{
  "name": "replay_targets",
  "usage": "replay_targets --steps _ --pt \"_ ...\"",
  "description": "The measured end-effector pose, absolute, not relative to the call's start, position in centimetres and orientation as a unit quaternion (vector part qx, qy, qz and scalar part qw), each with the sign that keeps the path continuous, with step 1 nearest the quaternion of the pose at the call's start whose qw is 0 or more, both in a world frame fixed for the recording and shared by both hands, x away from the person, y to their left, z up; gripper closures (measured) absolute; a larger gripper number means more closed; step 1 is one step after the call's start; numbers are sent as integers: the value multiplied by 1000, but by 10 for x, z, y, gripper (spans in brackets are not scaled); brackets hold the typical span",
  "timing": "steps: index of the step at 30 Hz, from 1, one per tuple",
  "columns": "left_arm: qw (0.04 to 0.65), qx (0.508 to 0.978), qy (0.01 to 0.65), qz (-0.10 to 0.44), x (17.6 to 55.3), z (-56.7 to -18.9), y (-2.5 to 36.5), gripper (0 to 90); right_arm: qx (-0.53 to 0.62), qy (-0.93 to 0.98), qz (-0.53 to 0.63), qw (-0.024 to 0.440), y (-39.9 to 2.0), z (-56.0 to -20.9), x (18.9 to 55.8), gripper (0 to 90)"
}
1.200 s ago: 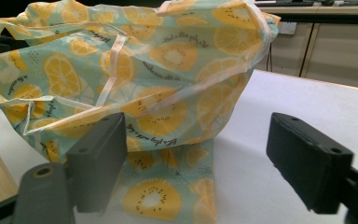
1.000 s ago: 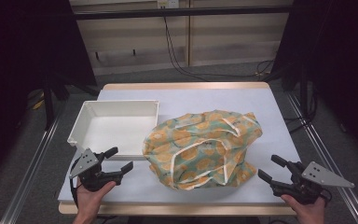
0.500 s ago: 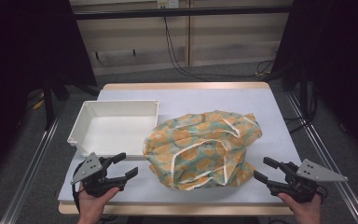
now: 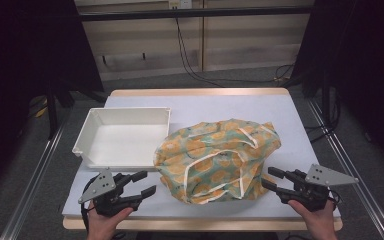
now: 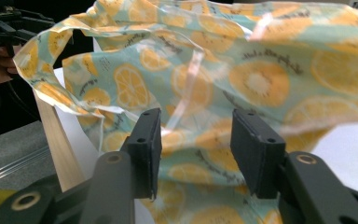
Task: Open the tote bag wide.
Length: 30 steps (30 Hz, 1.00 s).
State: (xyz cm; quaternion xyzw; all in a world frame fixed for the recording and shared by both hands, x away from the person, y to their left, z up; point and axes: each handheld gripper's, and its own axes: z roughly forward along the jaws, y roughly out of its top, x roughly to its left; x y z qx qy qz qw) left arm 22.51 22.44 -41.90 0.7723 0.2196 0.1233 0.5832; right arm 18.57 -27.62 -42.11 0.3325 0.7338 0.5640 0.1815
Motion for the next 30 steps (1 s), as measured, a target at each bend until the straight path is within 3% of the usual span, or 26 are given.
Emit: replay_targets --steps 8,17,30 --pt "585 780 192 114 226 -405 217 530 325 738 566 171 -271 -414 197 635" --pt "585 787 160 112 226 -383 206 581 302 741 576 167 -264 -397 218 661" --pt "582 803 112 64 251 -374 142 539 283 736 589 177 -249 -375 247 666"
